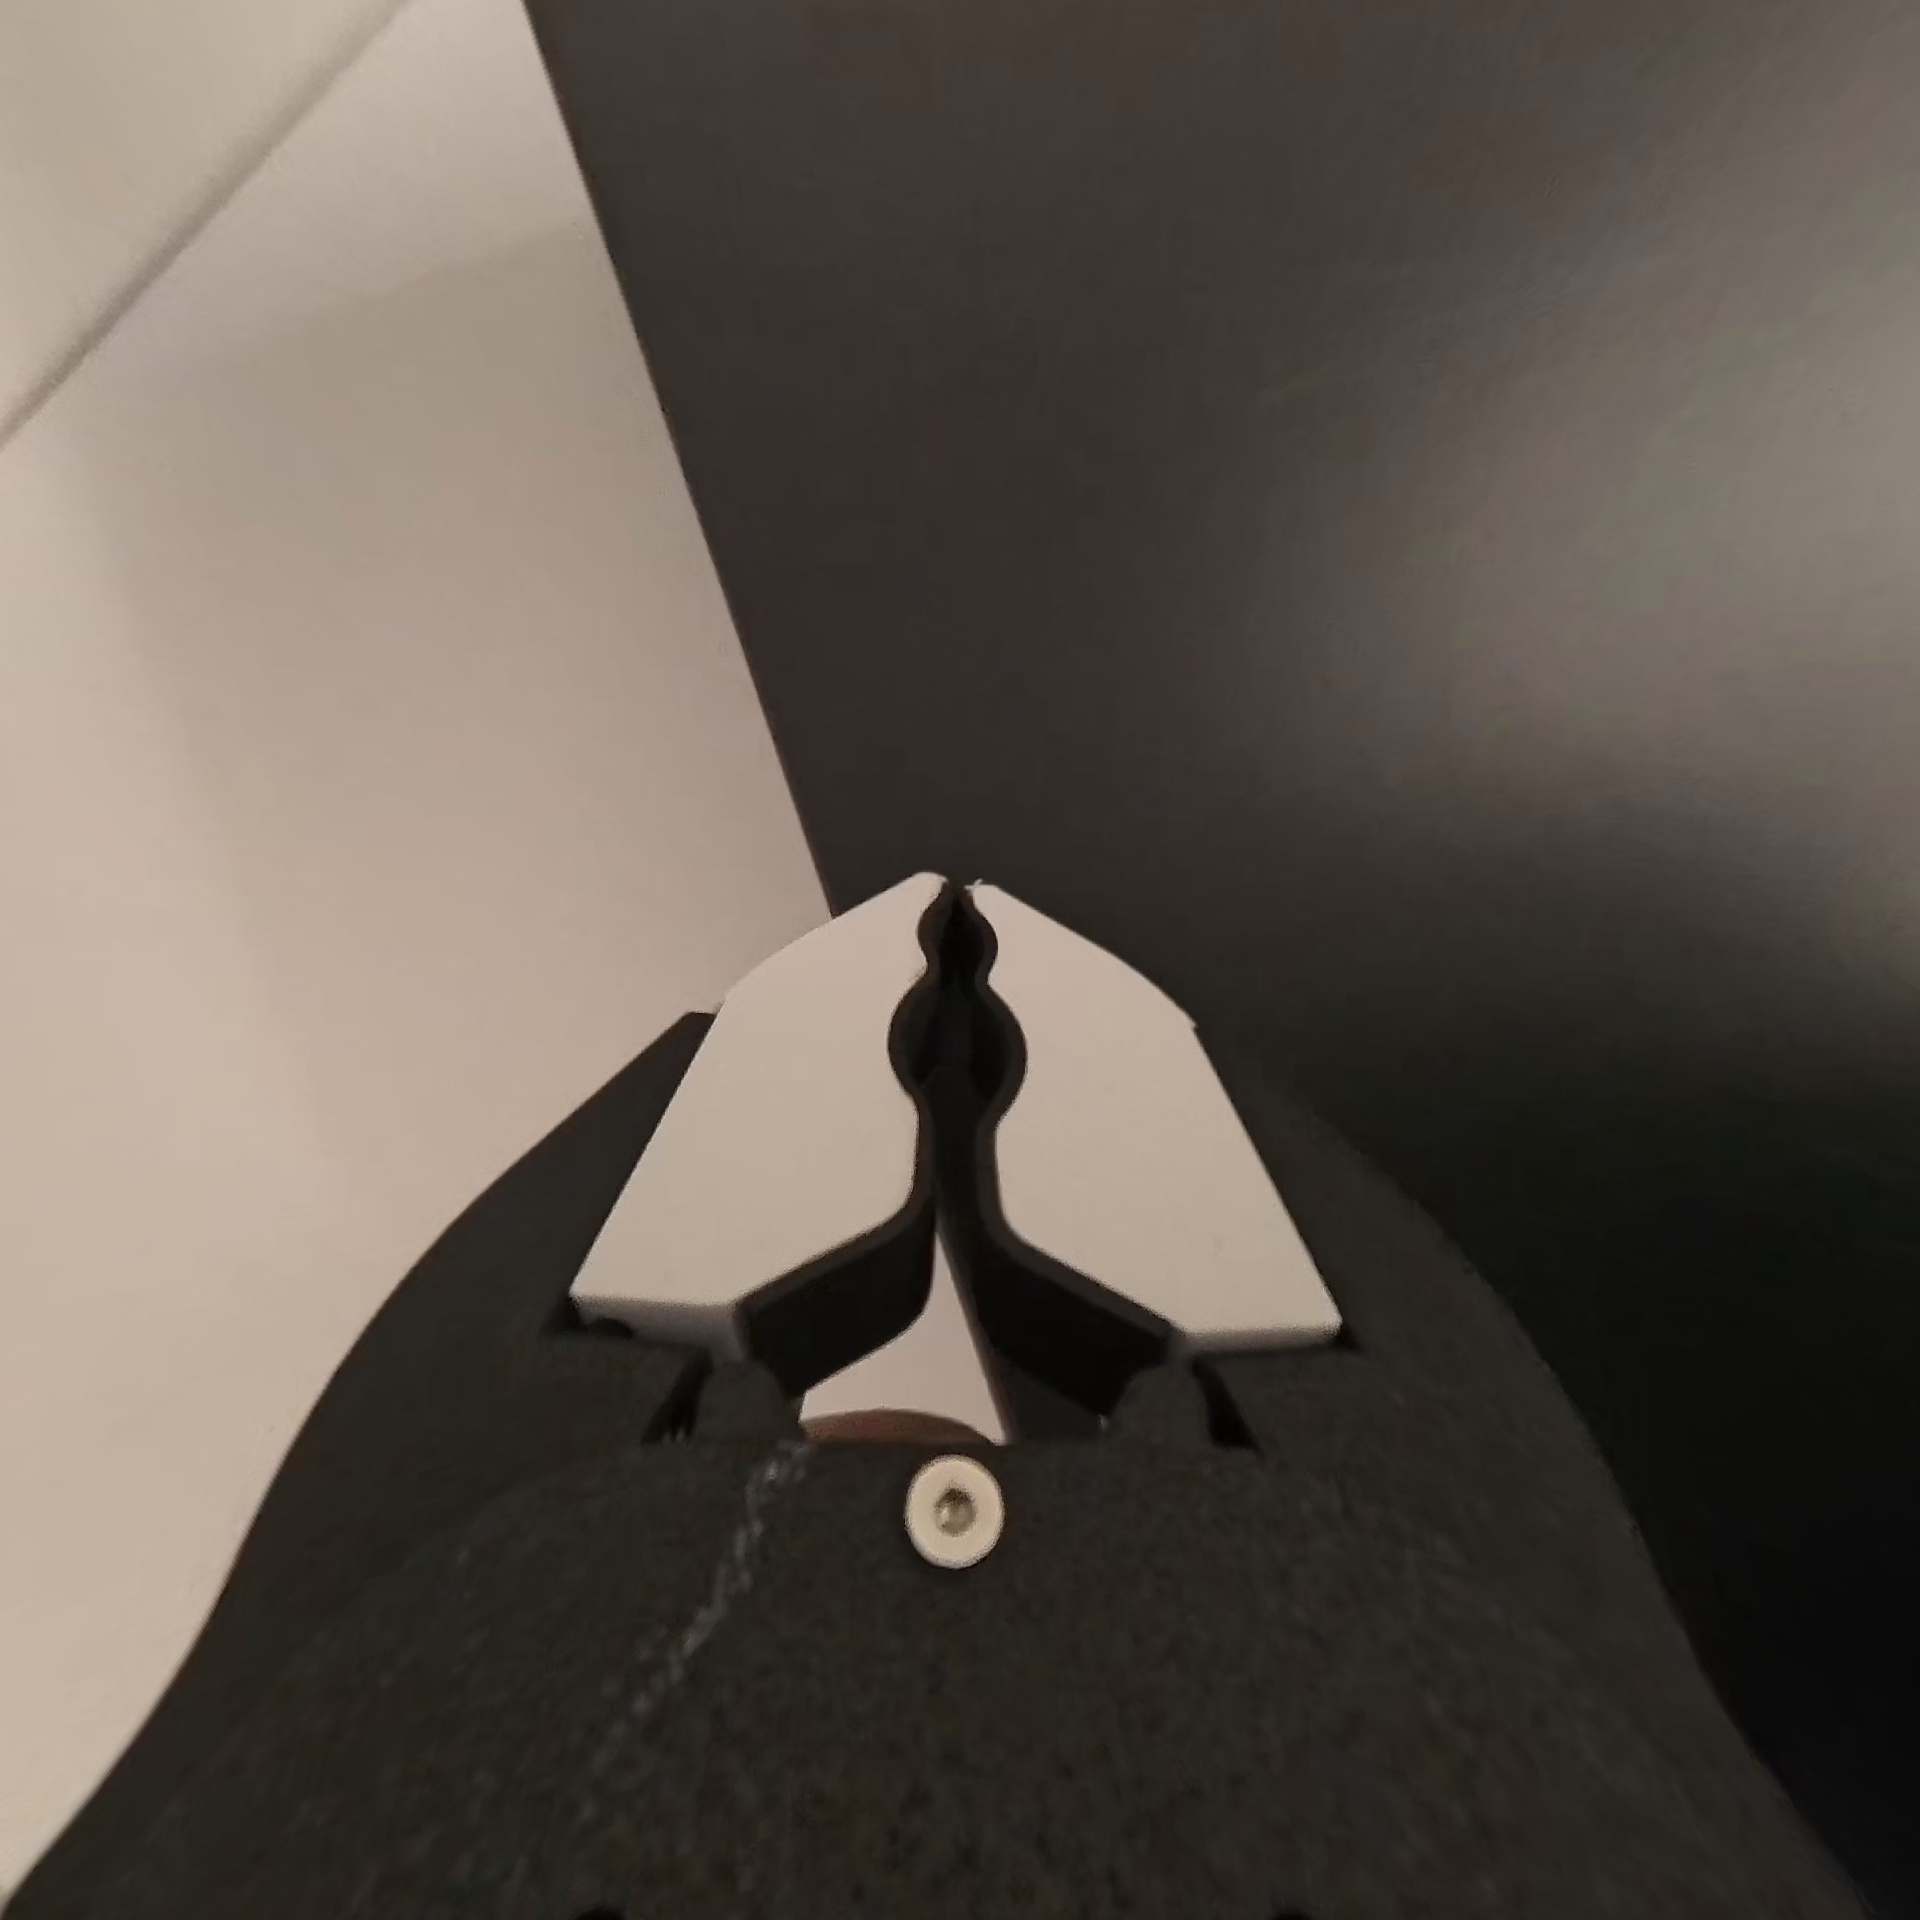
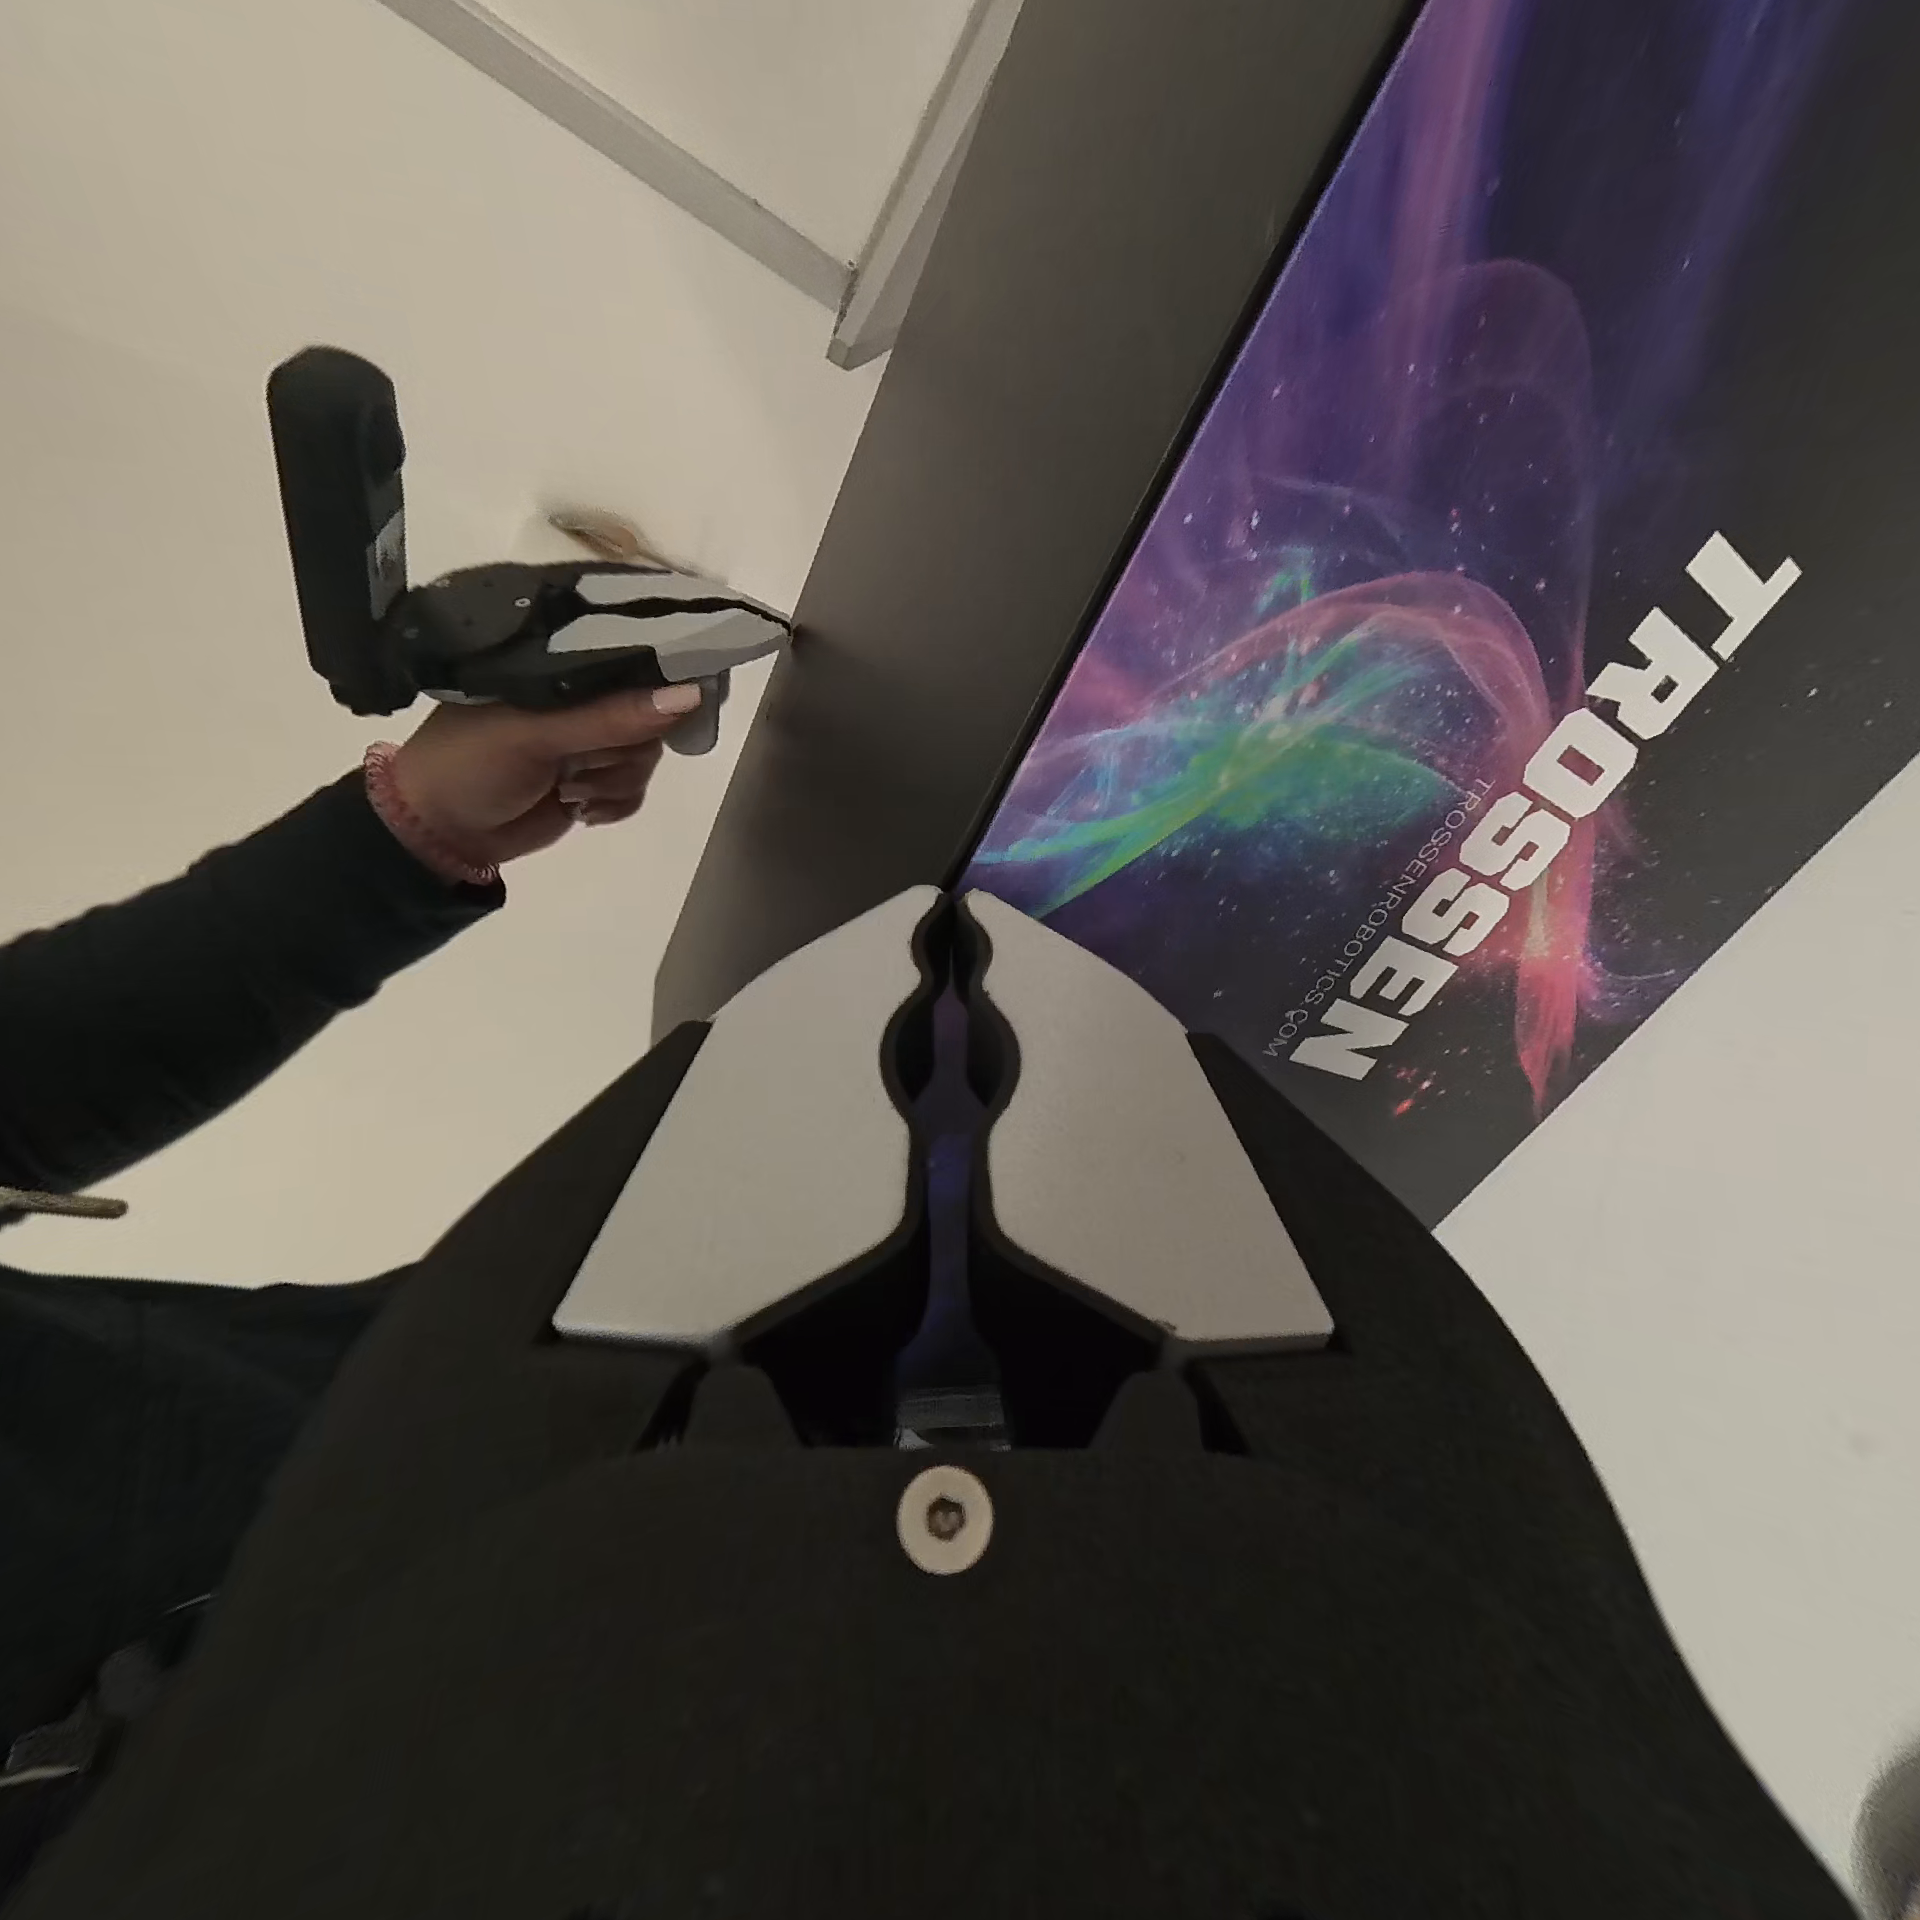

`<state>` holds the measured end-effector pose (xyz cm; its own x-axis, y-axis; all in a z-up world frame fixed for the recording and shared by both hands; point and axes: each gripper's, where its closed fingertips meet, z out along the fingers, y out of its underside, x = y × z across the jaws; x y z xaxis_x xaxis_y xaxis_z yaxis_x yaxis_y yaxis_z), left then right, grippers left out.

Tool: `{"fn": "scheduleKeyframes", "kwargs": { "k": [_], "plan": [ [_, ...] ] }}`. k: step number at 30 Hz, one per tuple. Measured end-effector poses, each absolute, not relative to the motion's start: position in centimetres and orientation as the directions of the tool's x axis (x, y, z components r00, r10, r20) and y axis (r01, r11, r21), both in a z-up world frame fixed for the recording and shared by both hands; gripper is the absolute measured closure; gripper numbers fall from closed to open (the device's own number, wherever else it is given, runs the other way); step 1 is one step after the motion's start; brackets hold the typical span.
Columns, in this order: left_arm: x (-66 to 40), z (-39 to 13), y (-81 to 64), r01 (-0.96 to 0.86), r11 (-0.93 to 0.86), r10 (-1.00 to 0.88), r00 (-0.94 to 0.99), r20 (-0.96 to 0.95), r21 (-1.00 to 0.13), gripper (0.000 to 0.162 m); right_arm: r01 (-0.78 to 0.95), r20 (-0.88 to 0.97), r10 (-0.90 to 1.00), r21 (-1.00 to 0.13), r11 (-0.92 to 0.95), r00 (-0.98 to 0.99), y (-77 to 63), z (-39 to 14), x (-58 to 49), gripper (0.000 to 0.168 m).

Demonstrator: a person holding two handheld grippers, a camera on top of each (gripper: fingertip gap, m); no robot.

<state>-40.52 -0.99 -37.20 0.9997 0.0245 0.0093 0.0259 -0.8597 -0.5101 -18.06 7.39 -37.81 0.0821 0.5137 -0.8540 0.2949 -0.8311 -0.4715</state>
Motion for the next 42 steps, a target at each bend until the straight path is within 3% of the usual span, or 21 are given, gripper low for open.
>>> {"fn": "scheduleKeyframes", "kwargs": {
  "k": [7, 13, 18, 24, 25, 28, 36, 42],
  "plan": [
    [-40.5, -37.1, -0.9, 0.203, -0.803, 0.126, 0.977, 0.174, -0.56, 0.162, 0.345, -0.845, 0.527, -0.47, -0.812, 0.09, 8.3, -37.2, -18.5, 0.168],
    [-38.7, -37.1, -0.5, 0.238, -0.777, 0.091, 0.958, 0.271, -0.582, 0.162, 0.363, -0.937, 0.348, -0.33, -0.871, -0.018, 8.2, -37.1, -18.6, 0.168],
    [-38.4, -37.0, -0.7, 0.273, -0.747, 0.098, 0.947, 0.305, -0.606, 0.162, 0.414, -0.93, 0.353, -0.361, -0.836, -0.1, 7.7, -35.8, -19.4, 0.168],
    [-38.6, -35.0, -2.0, 0.36, -0.65, 0.171, 0.927, 0.333, -0.67, 0.162, 0.257, -0.836, 0.548, -0.533, -0.806, -0.015, 17.6, -32.7, -21.9, 0.168],
    [-38.6, -34.6, -2.4, 0.387, -0.626, 0.196, 0.918, 0.344, -0.677, 0.162, 0.229, -0.799, 0.601, -0.583, -0.779, 0.012, 20.8, -32.1, -22.6, 0.161],
    [-38.4, -33.5, -3.6, 0.465, -0.548, 0.275, 0.885, 0.375, -0.696, 0.162, 0.259, -0.696, 0.713, -0.675, -0.691, 0.088, 29.8, -32.2, -25.3, 0.162],
    [-36.0, -31.3, -7.0, 0.58, -0.425, 0.449, 0.801, 0.395, -0.695, 0.162, 0.496, -0.838, 0.544, -0.492, -0.715, -0.047, 37.3, -35.7, -28.8, 0.152],
    [-34.6, -30.7, -6.1, 0.641, -0.377, 0.499, 0.749, 0.436, -0.669, 0.162, 0.576, -0.94, 0.289, -0.34, -0.743, -0.181, 36.8, -35.9, -29.1, 0.15]
  ]
}}
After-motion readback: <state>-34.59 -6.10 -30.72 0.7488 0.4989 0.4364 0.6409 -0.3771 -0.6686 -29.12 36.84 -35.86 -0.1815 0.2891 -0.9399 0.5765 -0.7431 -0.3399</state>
